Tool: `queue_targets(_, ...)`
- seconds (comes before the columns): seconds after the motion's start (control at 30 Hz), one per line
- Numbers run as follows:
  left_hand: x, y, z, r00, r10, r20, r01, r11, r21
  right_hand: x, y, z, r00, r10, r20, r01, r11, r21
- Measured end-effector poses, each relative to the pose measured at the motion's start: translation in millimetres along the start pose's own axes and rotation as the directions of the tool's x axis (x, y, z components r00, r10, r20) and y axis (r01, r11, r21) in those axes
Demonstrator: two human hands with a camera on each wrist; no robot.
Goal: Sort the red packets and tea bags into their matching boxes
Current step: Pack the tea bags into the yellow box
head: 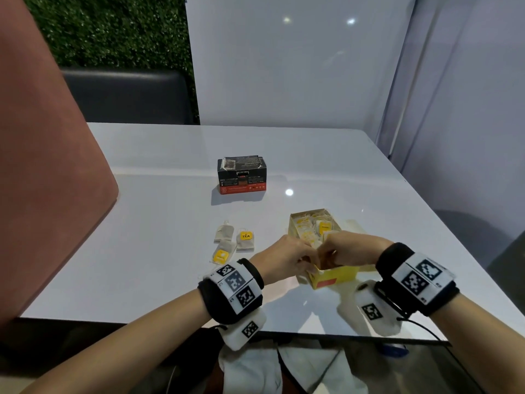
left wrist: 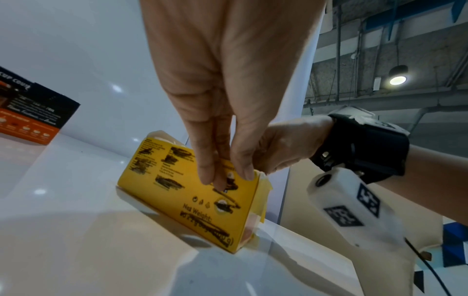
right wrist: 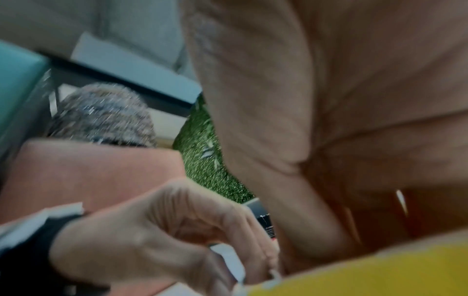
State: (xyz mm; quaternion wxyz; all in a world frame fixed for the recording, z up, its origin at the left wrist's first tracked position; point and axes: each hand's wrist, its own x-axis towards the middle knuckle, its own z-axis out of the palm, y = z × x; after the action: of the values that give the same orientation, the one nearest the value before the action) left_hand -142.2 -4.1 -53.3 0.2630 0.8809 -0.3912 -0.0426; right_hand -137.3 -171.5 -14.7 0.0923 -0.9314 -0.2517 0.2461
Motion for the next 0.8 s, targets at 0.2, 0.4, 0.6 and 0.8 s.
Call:
queue_targets(0.2, -1, -3, 2, 1.0, -0.003, 0.008, 0.004, 1.0, -0.018, -2, 5, 6, 0.996, 0.012, -0.084, -0.006, 0.998, 0.062)
queue_targets(0.4, 1, -4, 3, 1.0, 0.012, 0.021, -0.012, 1.0, 0.003, 3, 8, 11, 0.994, 0.1, -0.033, -0.101, 0.995, -0.008)
queue_targets(0.6, 2, -4, 0, 0.998, 0.009, 0.067, -0.008, 1.0, -0.016, 1, 0, 7, 0.996, 0.083, 0.017, -0.082, 0.996, -0.04)
queue_targets(0.8, -27, -26, -30, 0.99, -0.14, -0.014, 0.124, 0.917, -0.38, -14, -4, -6, 0.974, 0.124, -0.192, -0.136, 0.989, -0.054)
